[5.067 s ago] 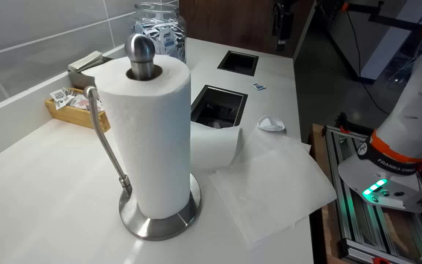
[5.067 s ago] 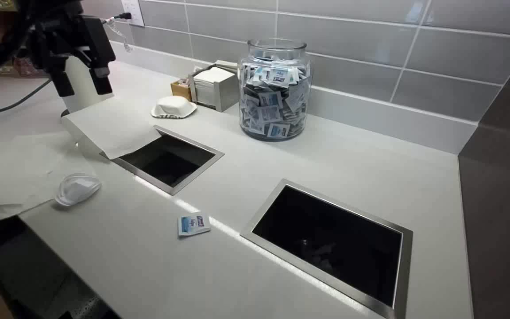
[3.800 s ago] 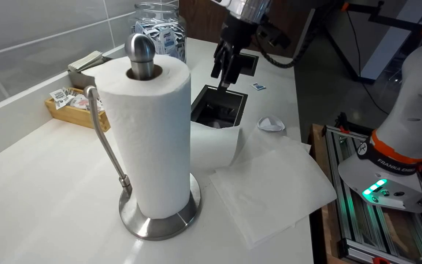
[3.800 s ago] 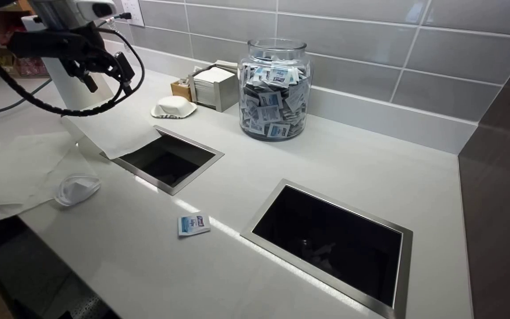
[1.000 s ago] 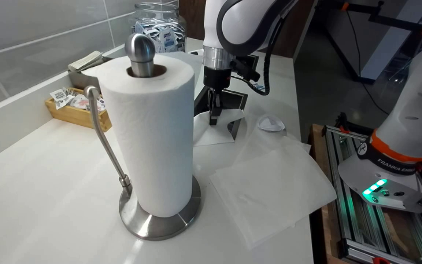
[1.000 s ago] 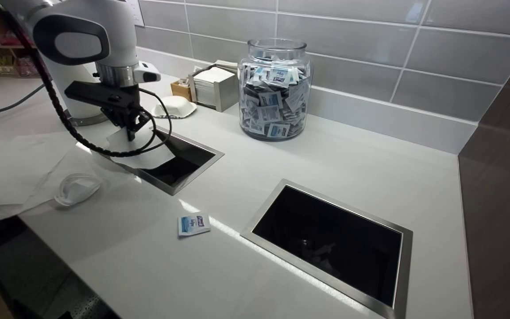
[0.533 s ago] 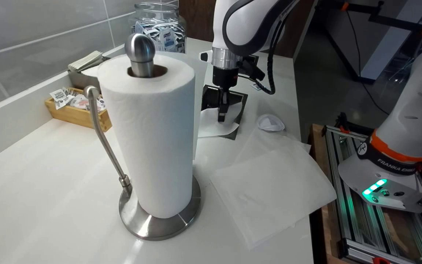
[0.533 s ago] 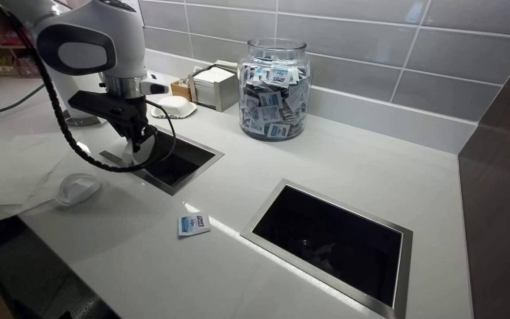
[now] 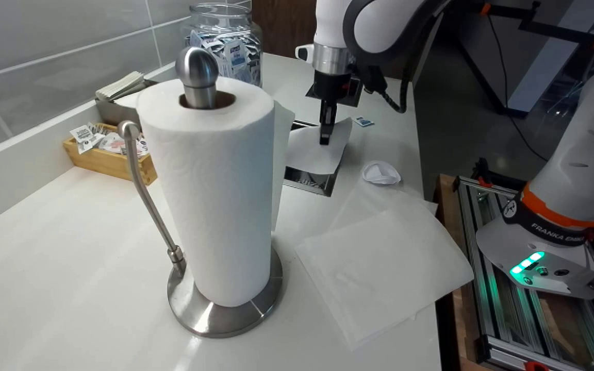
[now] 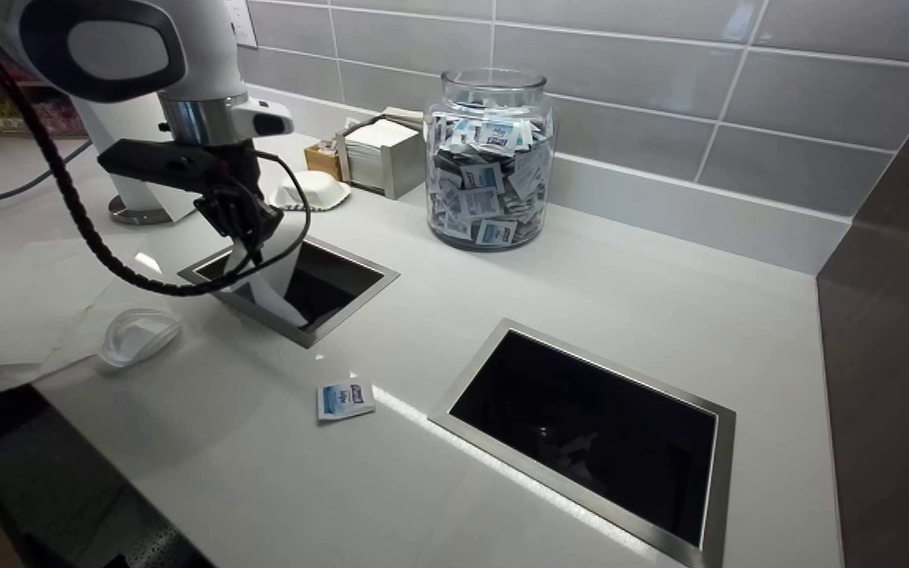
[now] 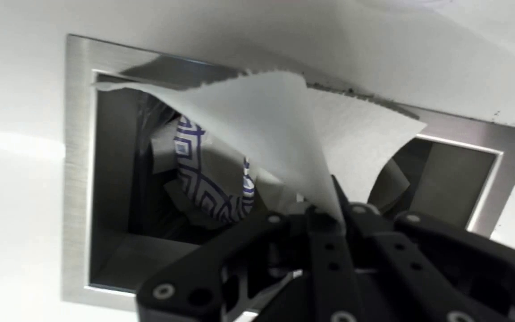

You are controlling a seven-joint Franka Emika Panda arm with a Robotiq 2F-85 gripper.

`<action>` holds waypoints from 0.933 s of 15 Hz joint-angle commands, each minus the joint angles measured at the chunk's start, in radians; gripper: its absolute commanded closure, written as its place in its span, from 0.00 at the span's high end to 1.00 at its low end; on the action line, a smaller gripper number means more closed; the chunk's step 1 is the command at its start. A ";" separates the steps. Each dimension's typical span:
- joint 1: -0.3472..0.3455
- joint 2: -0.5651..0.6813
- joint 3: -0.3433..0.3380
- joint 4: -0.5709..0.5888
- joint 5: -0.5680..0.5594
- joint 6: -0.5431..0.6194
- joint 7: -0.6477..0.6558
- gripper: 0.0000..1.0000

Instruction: Move the piece of paper towel near the bin to the right

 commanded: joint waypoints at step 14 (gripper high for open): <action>-0.031 -0.369 -0.009 -0.131 -0.250 -0.065 0.241 0.00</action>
